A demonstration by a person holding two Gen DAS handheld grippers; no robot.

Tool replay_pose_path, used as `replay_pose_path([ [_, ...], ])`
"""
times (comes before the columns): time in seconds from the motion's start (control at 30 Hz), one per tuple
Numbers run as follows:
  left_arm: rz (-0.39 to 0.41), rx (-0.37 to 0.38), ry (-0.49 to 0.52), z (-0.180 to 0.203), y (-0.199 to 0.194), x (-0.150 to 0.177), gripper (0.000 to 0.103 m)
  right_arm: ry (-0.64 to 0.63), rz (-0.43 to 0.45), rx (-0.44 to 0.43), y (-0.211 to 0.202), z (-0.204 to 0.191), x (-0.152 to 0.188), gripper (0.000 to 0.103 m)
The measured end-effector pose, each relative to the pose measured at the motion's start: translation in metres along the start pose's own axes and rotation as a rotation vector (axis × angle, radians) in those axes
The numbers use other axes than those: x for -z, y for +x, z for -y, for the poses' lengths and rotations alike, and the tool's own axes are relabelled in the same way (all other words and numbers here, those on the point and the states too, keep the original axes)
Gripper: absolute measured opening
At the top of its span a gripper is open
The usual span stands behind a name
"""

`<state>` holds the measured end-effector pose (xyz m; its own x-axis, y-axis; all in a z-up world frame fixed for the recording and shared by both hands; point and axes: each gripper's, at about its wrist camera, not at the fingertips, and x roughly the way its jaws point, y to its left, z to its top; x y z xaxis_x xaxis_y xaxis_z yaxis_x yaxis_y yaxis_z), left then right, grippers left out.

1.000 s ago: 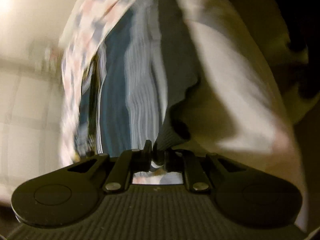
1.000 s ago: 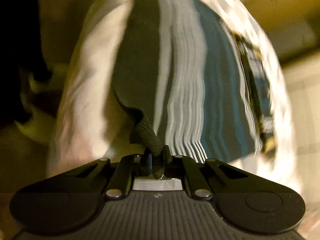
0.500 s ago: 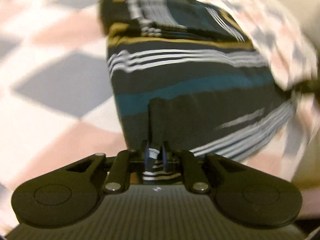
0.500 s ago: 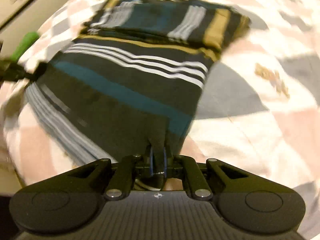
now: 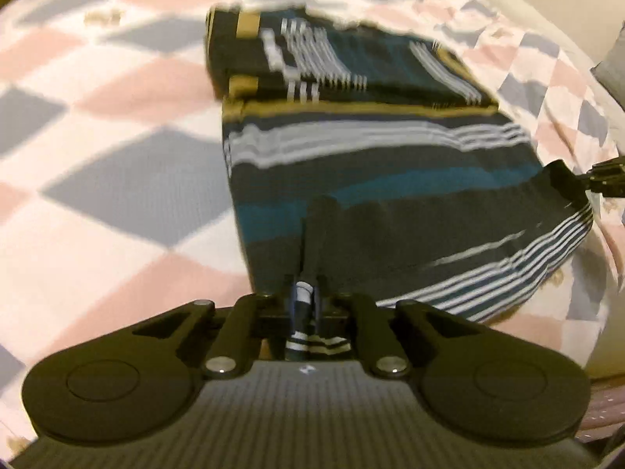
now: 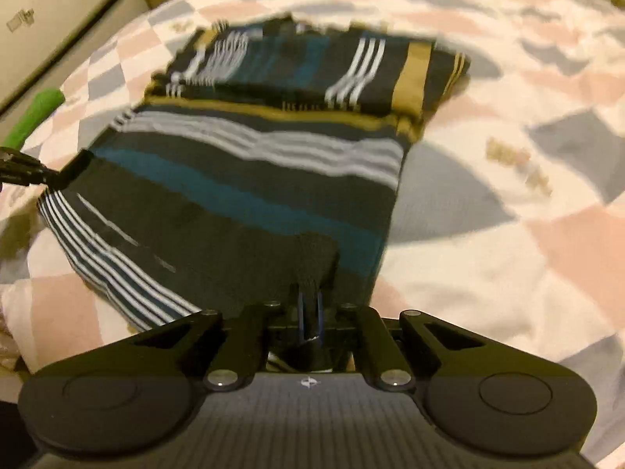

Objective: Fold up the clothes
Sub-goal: 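Lay the held hem over the middle of the strip with both grippers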

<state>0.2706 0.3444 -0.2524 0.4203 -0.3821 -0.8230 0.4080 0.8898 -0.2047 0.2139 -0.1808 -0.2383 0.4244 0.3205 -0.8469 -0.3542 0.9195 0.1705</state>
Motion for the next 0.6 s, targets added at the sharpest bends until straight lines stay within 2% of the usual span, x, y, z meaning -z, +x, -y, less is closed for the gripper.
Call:
replay_pose_path([
  [0.13,0.070,-0.016,-0.037,-0.008,0.004,-0.012,0.006,0.039,0.144,0.038,-0.027,0.005,-0.010,0.003],
  [0.23,0.120,-0.028,-0.069,-0.014,0.008,-0.022,0.006,0.085,0.208,0.077,-0.030,0.011,-0.021,0.003],
  [0.37,0.168,-0.048,-0.095,-0.022,0.017,-0.032,0.006,0.173,0.220,0.115,-0.005,0.025,-0.029,0.002],
  [0.47,0.111,-0.082,-0.088,-0.025,0.038,-0.025,0.007,0.202,0.196,0.137,0.022,0.032,-0.034,0.002],
  [0.53,0.107,-0.093,-0.114,-0.027,0.045,-0.019,0.007,0.227,0.162,0.164,0.037,0.036,-0.029,0.002],
  [0.6,0.161,-0.092,-0.131,-0.026,0.035,-0.020,0.007,0.237,0.191,0.180,0.037,0.036,-0.026,0.002],
])
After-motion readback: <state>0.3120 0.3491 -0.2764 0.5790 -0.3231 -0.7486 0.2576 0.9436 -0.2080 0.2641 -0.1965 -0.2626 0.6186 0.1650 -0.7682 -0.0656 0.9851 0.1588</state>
